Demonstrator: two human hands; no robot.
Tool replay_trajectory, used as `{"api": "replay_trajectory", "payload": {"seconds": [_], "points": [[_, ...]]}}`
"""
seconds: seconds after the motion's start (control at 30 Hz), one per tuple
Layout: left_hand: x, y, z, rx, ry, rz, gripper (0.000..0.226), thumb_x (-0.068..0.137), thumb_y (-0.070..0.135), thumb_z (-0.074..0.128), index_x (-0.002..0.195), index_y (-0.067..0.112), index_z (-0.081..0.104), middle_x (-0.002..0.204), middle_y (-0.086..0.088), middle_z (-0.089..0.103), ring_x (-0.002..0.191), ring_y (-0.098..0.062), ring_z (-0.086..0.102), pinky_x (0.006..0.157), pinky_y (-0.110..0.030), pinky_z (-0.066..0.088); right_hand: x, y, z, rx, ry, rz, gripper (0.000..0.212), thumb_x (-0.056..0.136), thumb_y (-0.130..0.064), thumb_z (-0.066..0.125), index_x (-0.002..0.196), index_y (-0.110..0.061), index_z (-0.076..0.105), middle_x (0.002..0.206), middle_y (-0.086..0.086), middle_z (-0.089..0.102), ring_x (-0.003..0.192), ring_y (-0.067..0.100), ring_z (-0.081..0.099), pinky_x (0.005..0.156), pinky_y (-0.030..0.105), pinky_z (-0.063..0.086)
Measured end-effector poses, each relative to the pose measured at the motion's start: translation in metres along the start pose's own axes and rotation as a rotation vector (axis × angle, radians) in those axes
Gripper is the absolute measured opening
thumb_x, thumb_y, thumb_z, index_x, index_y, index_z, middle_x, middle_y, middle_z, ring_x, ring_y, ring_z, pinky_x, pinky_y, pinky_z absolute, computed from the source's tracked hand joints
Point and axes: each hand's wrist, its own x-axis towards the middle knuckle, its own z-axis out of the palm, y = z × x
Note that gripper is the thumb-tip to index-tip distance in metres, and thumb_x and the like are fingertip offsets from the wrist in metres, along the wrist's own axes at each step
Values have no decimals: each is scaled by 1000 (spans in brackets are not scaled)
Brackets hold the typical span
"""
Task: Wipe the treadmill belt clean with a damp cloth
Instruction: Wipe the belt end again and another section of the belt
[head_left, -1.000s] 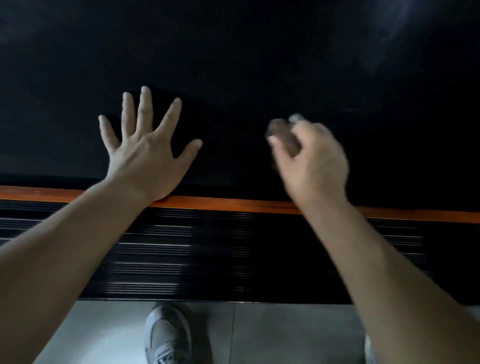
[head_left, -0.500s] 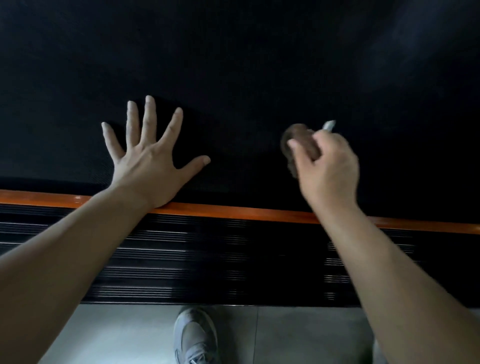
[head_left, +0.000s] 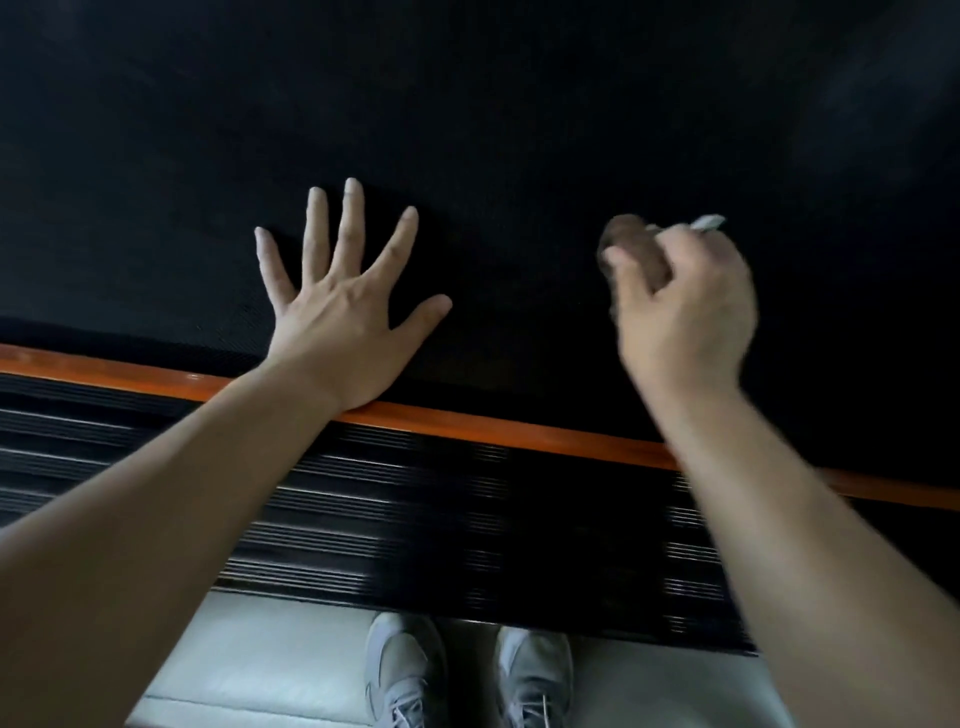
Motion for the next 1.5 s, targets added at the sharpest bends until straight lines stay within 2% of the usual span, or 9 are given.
{"api": "replay_trajectory", "payload": {"seconds": [0.2, 0.4, 0.6, 0.77, 1.0, 1.13, 1.2, 1.37, 1.5], "points": [[3, -2, -3, -36, -21, 4, 64, 105, 56, 29, 162, 47, 2, 171, 3, -23, 154, -21, -29, 120, -63, -19, -42, -62, 20, 199, -332, -427, 36, 88, -50, 67, 97, -15, 74, 86, 5, 66, 77, 29, 64, 65, 43, 52], [2, -10, -4, -36, -28, 57, 63, 106, 57, 28, 162, 46, 1, 171, 5, -23, 155, -21, -28, 121, -58, -19, -23, -37, 15, 38, -98, -71, 37, 93, -47, 61, 102, -12, 68, 98, 12, 67, 88, 32, 64, 75, 47, 53], [10, -73, -34, 185, -2, 101, 80, 96, 78, 22, 163, 42, -1, 172, -1, -19, 158, -23, -19, 123, -65, -6, -73, -95, 24, 167, -263, -213, 33, 95, -44, 62, 100, -13, 70, 94, 6, 63, 88, 26, 62, 76, 43, 51], [8, -123, -50, 121, -39, 53, 79, 97, 76, 24, 163, 41, -1, 171, 1, -21, 156, -26, -24, 120, -68, -11, -50, -90, 26, -50, -90, 131, 31, 98, -44, 57, 101, -13, 59, 97, 12, 61, 90, 33, 60, 66, 34, 38], [1, -148, -51, 56, 4, 149, 71, 104, 61, 33, 165, 34, 9, 173, 0, -13, 158, -20, -18, 126, -54, -10, -100, -186, 63, 173, -178, -127, 30, 97, -40, 62, 101, -11, 66, 92, 7, 65, 81, 25, 62, 69, 37, 51], [-5, -177, -62, 23, 8, 158, 70, 104, 56, 37, 165, 32, 12, 173, -2, -12, 158, -18, -16, 128, -41, -8, -60, -155, 55, -10, -53, 128, 32, 98, -40, 56, 103, -9, 59, 106, 16, 61, 96, 36, 61, 73, 42, 48], [-5, -195, -68, 37, 13, 105, 71, 103, 60, 37, 164, 34, 12, 173, -3, -13, 158, -20, -16, 127, -45, -7, -56, -170, 61, -42, -13, 267, 31, 99, -40, 54, 105, -9, 56, 112, 15, 60, 101, 34, 60, 75, 39, 44], [-3, -237, -80, 63, 16, -6, 73, 100, 69, 34, 163, 41, 9, 173, -1, -15, 158, -20, -18, 124, -61, -4, -113, -279, 104, 217, -263, -188, 26, 96, -34, 61, 96, -9, 61, 95, 11, 63, 84, 30, 60, 72, 40, 48], [-4, -269, -90, 37, 25, -50, 73, 100, 69, 34, 162, 42, 8, 173, -2, -15, 158, -19, -18, 125, -59, -5, -81, -274, 111, 90, -156, -92, 31, 97, -39, 56, 108, -11, 63, 103, 16, 63, 93, 37, 61, 77, 43, 47]]}}
